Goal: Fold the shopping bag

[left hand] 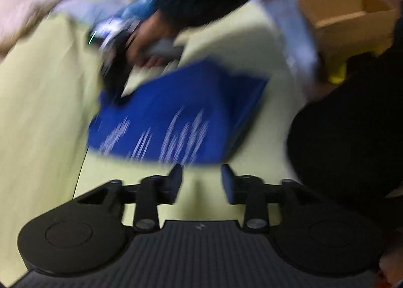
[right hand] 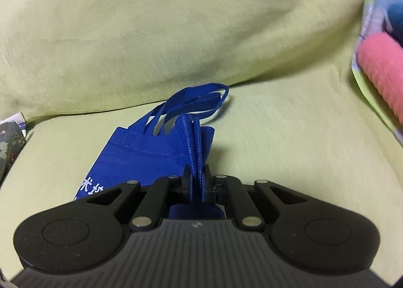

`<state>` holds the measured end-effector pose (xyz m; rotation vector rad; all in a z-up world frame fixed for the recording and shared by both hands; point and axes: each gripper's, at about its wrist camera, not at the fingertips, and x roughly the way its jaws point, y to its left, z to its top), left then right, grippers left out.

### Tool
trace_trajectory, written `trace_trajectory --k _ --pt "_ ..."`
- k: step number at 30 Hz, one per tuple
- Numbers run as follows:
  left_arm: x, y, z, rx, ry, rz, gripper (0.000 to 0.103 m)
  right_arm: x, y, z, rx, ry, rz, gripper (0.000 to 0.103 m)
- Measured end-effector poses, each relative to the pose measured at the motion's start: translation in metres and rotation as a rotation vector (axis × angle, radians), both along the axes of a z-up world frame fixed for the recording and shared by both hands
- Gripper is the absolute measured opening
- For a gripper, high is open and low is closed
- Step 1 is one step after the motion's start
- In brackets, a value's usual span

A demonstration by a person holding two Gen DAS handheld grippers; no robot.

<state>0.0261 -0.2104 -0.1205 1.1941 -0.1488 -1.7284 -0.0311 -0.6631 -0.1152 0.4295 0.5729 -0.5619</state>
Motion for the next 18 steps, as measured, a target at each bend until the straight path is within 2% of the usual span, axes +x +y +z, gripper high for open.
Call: trace_trajectory --k 3,4,5,6,7,11,14,16,18 --pt "-0.003 -0.010 0.003 0.028 0.098 -0.024 0.046 -0.001 0.000 -0.004 -0.006 0.019 0.005 0.005" --pt "-0.001 -0.016 0.003 0.051 0.130 -0.016 0.043 -0.002 0.000 -0.006 -0.008 0.025 0.006 0.005" --pt "0.003 -0.024 0.004 0.089 0.175 0.006 0.038 -0.003 0.000 -0.008 -0.009 0.032 0.007 0.005" --pt "0.009 -0.034 0.007 0.135 0.229 0.038 0.024 -0.005 0.000 -0.010 -0.009 0.037 0.009 0.006" --pt "0.015 -0.045 0.008 0.178 0.277 0.074 0.019 -0.007 0.000 -0.014 -0.009 0.040 0.011 0.006" --pt "0.051 -0.091 0.006 0.351 0.487 0.236 0.016 -0.010 0.004 -0.021 -0.036 0.036 0.019 0.006" --pt "0.072 -0.117 0.003 0.459 0.592 0.321 0.019 -0.008 0.006 -0.020 -0.068 0.057 0.031 0.011" --pt "0.080 -0.128 0.001 0.505 0.636 0.356 0.021 -0.012 0.010 -0.018 -0.106 0.065 0.032 0.024" --pt "0.082 -0.133 0.000 0.527 0.643 0.378 0.021 -0.017 0.014 -0.014 -0.149 0.071 0.029 0.035"
